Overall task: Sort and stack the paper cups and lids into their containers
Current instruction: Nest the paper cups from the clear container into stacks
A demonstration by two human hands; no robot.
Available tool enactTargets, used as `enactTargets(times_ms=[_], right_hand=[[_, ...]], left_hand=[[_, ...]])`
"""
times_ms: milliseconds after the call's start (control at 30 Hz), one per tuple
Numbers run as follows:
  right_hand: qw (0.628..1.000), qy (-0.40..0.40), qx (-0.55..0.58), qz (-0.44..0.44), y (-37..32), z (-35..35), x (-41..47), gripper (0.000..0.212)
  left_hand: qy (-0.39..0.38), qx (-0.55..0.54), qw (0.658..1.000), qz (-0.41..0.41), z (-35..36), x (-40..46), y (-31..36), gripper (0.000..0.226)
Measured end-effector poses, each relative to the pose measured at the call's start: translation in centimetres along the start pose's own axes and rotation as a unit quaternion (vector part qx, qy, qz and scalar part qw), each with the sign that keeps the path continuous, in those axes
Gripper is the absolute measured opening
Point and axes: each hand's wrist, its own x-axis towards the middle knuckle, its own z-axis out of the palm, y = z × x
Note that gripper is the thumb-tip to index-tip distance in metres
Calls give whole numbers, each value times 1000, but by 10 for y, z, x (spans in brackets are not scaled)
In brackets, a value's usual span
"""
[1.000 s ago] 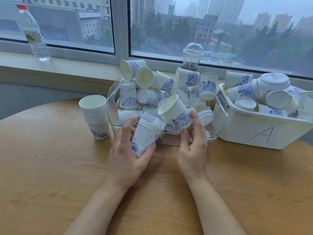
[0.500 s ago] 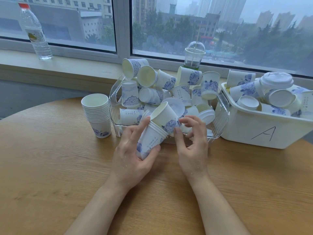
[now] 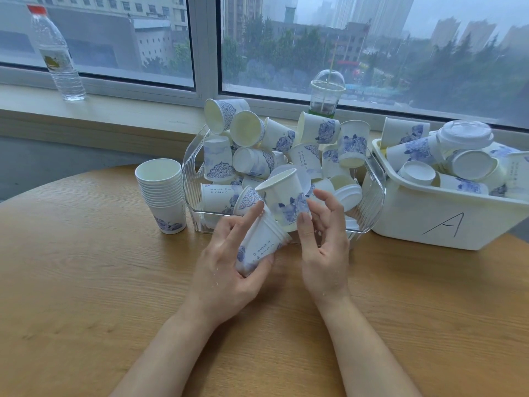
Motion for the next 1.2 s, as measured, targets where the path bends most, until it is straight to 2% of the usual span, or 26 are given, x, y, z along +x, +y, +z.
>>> enactTargets(times_ms=[167, 233, 300, 467, 767, 900, 1067, 1200], right_hand=[[998, -35, 22, -39, 0, 1, -2, 61], [998, -40, 15, -52, 4, 0, -2, 64], [998, -38, 13, -53, 5, -1, -1, 60], [997, -42, -28, -65, 3, -3, 0, 33], [995, -69, -60, -44, 8, 4, -4, 26], [979, -37, -179, -91, 9, 3, -2, 28], [941, -33, -324, -96, 16, 10, 0, 35], [926, -51, -364, -91, 20, 13, -1, 35]], left_hand=[[-10, -6, 1000, 12, -1, -2, 1, 85], [-8, -9, 1000, 17, -1, -2, 1, 83], [-5, -13, 1000, 16, -1, -1, 1, 81], [24, -11, 999, -18, -3, 3, -3, 85], [60, -29, 997, -36, -8, 4, -8, 86], [63, -19, 997, -47, -6, 3, -6, 82], [130, -41, 986, -93, -7, 6, -9, 78], [151, -3, 983, -103, -8, 7, -11, 82]])
